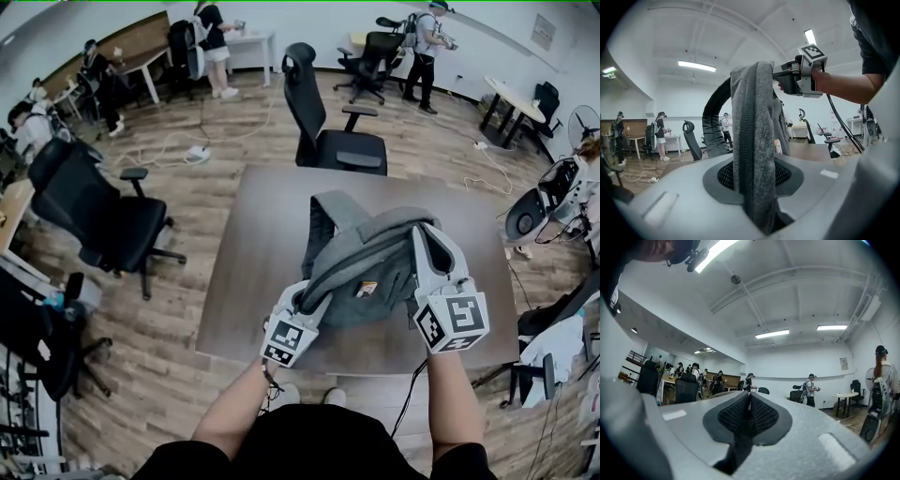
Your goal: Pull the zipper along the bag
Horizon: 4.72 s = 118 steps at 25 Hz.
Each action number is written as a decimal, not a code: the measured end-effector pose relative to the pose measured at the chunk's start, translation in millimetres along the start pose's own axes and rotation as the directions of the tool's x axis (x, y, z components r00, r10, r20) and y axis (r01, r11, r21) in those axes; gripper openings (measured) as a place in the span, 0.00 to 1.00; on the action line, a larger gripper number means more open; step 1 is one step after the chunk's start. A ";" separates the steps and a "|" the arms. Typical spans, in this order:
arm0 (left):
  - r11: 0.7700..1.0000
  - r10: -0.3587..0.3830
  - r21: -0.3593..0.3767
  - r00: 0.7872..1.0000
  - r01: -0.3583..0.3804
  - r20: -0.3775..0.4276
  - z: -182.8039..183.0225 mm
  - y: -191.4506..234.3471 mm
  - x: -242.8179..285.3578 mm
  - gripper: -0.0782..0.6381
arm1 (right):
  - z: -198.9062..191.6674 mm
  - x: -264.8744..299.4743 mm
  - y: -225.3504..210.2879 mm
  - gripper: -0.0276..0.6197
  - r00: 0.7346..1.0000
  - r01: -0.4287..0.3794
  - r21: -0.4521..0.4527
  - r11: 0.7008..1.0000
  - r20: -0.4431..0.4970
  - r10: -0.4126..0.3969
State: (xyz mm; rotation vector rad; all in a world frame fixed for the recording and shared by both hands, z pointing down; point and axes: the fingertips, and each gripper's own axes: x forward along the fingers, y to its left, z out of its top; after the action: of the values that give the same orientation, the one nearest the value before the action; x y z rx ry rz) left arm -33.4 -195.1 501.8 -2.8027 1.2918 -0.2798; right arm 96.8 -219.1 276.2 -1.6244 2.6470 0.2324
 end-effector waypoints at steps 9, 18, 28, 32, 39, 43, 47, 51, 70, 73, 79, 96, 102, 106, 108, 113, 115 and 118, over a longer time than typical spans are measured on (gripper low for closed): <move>1.000 -0.019 -0.002 1.000 0.019 0.013 5.3 1.4 4.5 0.29 | -4.4 1.4 -27.0 0.09 1.000 0.015 0.069 0.997 -0.001 -0.015; 1.000 -0.002 -0.017 1.000 0.002 0.020 2.2 15.0 2.9 0.32 | 2.7 4.6 -10.7 0.06 0.999 -0.010 0.050 0.999 0.035 0.008; 0.980 0.200 -0.009 0.980 -0.200 -0.022 6.0 35.2 3.2 0.48 | 5.8 15.5 4.5 0.06 0.997 -0.048 0.076 0.996 0.069 0.043; 0.980 0.197 0.014 0.980 -0.197 -0.022 5.8 35.4 4.5 0.38 | 5.8 20.1 3.3 0.06 0.998 -0.038 0.067 0.997 0.058 0.034; 0.988 0.150 -0.024 0.989 -0.149 0.015 6.9 32.9 4.0 0.33 | 1.6 17.8 -26.3 0.07 0.999 -0.009 0.160 0.987 0.046 0.001; 0.988 0.144 -0.054 0.989 -0.143 0.027 7.7 34.0 1.9 0.33 | -1.5 16.0 -36.6 0.07 0.999 0.001 0.198 0.980 0.045 -0.010; 0.988 0.140 -0.077 0.990 -0.137 0.028 5.5 36.4 0.8 0.33 | -5.5 15.7 -45.7 0.07 0.999 0.014 0.226 0.974 0.040 -0.024; 0.984 0.136 -0.114 0.991 -0.133 0.017 -1.9 37.4 -0.1 0.33 | -19.4 9.3 -69.5 0.07 0.998 0.059 0.276 0.959 0.019 -0.067; 0.980 0.130 -0.151 0.991 -0.127 0.009 -4.5 52.3 3.5 0.35 | -140.5 -17.9 -144.3 0.07 0.987 0.157 0.740 0.654 -0.094 -0.131; 0.980 0.128 -0.154 0.992 -0.126 0.008 -5.8 52.9 4.6 0.36 | -165.5 -27.0 -148.4 0.07 0.983 0.180 0.771 0.610 -0.116 -0.143; 0.978 0.139 -0.155 0.990 -0.137 0.003 -5.7 60.0 6.6 0.36 | -180.3 -31.6 -146.5 0.08 0.982 0.169 0.834 0.526 -0.094 -0.166; 0.973 0.198 -0.120 0.980 -0.198 -0.015 -5.0 68.9 12.4 0.41 | -238.5 -50.0 -135.4 0.07 0.965 0.220 0.902 0.373 -0.144 -0.220; 0.973 0.196 -0.125 0.981 -0.196 -0.017 -6.3 66.1 11.0 0.41 | -228.2 -50.4 -132.8 0.07 0.970 0.223 0.824 0.520 -0.133 -0.205; 0.974 0.191 -0.120 0.981 -0.192 -0.021 -8.6 63.0 8.5 0.41 | -214.5 -54.7 -131.9 0.07 0.960 0.274 0.670 0.690 -0.154 -0.232; 0.975 0.189 -0.118 0.982 -0.190 -0.023 -8.6 63.3 7.8 0.41 | -197.9 -58.2 -134.3 0.10 0.951 0.307 0.547 0.779 -0.142 -0.274; 0.975 0.190 -0.112 0.982 -0.191 -0.024 -8.1 62.4 7.2 0.41 | -145.2 -63.1 -119.8 0.12 0.961 0.276 0.223 0.935 -0.066 -0.268; 0.975 0.189 -0.112 0.982 -0.191 -0.025 -8.1 62.5 7.9 0.41 | -129.6 -63.0 -104.0 0.09 0.972 0.234 0.103 0.967 -0.053 -0.229; 0.975 0.188 -0.116 0.982 -0.190 -0.028 -9.8 61.6 9.5 0.41 | -120.1 -65.6 -76.3 0.06 0.983 0.174 -0.030 0.984 -0.060 -0.176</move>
State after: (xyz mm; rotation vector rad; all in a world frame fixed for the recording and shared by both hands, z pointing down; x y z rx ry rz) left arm -75.3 -242.0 505.8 -2.7480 1.6170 -0.2260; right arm 201.1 -212.0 393.0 -1.8890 2.5331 0.2132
